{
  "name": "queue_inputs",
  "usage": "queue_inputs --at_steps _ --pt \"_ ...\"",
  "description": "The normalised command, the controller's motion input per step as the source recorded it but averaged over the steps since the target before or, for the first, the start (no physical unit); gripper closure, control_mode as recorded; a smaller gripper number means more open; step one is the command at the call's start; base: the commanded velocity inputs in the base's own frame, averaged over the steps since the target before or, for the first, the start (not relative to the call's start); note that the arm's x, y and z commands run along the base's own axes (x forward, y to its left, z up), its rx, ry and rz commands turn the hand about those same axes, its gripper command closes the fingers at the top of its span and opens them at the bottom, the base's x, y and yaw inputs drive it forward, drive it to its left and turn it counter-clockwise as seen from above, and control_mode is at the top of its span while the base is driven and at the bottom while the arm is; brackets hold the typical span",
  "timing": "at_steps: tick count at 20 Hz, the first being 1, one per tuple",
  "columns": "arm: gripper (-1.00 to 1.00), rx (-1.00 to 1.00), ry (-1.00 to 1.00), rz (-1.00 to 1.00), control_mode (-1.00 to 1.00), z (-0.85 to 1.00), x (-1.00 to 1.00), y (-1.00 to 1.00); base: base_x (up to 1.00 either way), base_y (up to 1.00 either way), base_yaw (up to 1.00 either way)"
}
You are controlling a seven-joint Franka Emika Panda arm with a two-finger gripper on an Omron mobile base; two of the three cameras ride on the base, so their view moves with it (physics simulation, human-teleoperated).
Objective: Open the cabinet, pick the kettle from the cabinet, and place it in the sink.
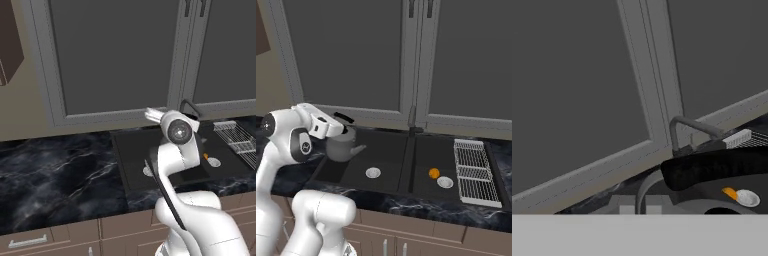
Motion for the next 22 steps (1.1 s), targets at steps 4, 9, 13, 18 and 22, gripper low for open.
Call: queue_inputs --at_steps 4,9,13,18,22 --pt "1.00 0.00 0.06 0.00 -1.00 -0.46 0.42 0.00 0.00 0.00 0.00" --pt "1.00 0.00 0.13 -0.03 -1.00 -0.36 0.52 0.00 0.00 0.00 0.00" --pt "1.00 -0.06 0.23 -0.14 -1.00 -0.29 0.53 0.00 0.00 0.00 0.00" --pt "1.00 -0.01 0.11 -0.07 -1.00 -0.35 0.36 0.00 0.00 0.00 0.00" --pt "1.00 0.00 0.00 0.00 -1.00 -0.41 0.29 0.00 0.00 0.00 0.00"
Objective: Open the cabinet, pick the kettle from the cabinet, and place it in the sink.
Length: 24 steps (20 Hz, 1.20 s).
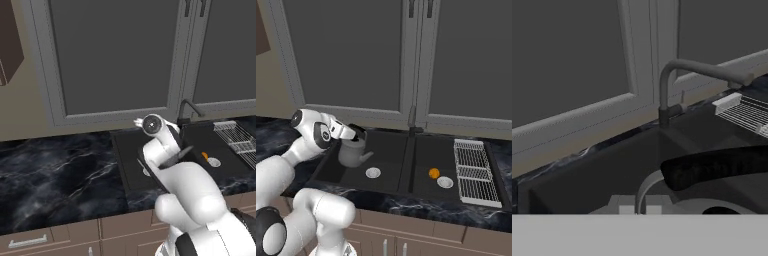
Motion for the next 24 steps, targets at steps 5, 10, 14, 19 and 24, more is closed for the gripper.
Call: queue_inputs --at_steps 5,10,14,19,24 --pt "1.00 0.00 -0.10 0.00 -1.00 -0.43 0.17 -0.14 0.00 0.00 0.00" --pt "1.00 0.00 -0.08 0.00 -1.00 -0.40 0.12 -0.22 0.00 0.00 0.00" --pt "1.00 0.03 0.01 0.00 -1.00 -0.23 0.23 -0.16 0.00 0.00 0.00" --pt "1.00 0.05 0.02 0.00 -1.00 -0.07 0.28 -0.04 0.00 0.00 0.00" --pt "1.00 0.08 0.00 0.00 -1.00 -0.13 0.17 -0.09 0.00 0.00 0.00"
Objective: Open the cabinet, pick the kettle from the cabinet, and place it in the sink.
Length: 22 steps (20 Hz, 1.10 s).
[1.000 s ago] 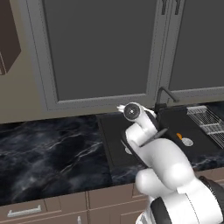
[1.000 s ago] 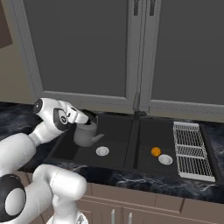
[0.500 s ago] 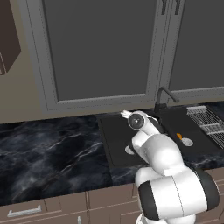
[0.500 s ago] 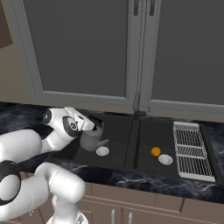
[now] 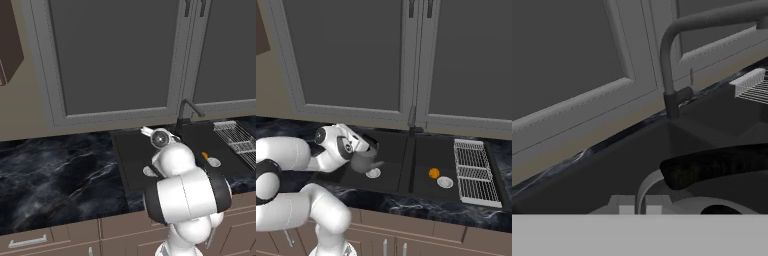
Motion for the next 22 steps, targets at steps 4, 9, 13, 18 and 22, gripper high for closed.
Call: queue_inputs --at_steps 4,9,13,18,22 --pt "1.00 0.04 0.00 0.00 -1.00 -0.13 0.24 -0.15 0.00 0.00 0.00" --pt "1.00 0.00 0.03 0.00 -1.00 -0.09 0.31 -0.12 0.00 0.00 0.00" --pt "1.00 0.00 0.07 0.00 -1.00 -0.18 0.18 -0.07 0.00 0.00 0.00" --pt "1.00 0.00 0.04 0.00 -1.00 -0.25 0.14 -0.03 0.00 0.00 0.00" --pt "1.00 0.00 0.01 0.00 -1.00 -0.12 0.24 -0.08 0.00 0.00 0.00"
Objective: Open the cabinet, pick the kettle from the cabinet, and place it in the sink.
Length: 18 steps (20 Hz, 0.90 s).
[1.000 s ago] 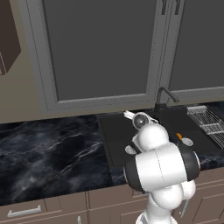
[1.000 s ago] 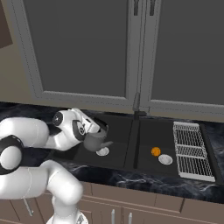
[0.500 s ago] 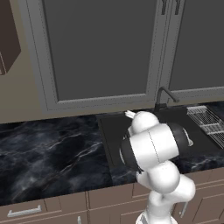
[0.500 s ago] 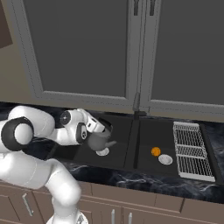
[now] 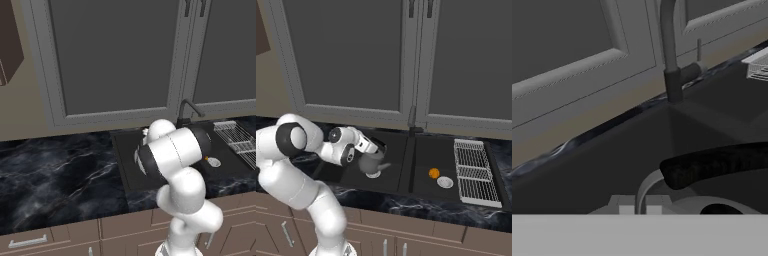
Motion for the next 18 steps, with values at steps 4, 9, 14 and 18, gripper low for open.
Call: queue_inputs --at_steps 4,9,14,18 --pt "1.00 0.00 0.01 0.00 -1.00 -0.05 0.23 -0.14 0.00 0.00 0.00" --pt "1.00 0.00 0.02 0.00 -1.00 -0.11 0.14 -0.14 0.00 0.00 0.00" --pt "1.00 0.00 0.02 0.00 -1.00 -0.14 0.14 -0.20 0.00 0.00 0.00" --pt "1.00 0.01 0.01 0.02 -1.00 -0.18 0.08 -0.19 0.00 0.00 0.00"
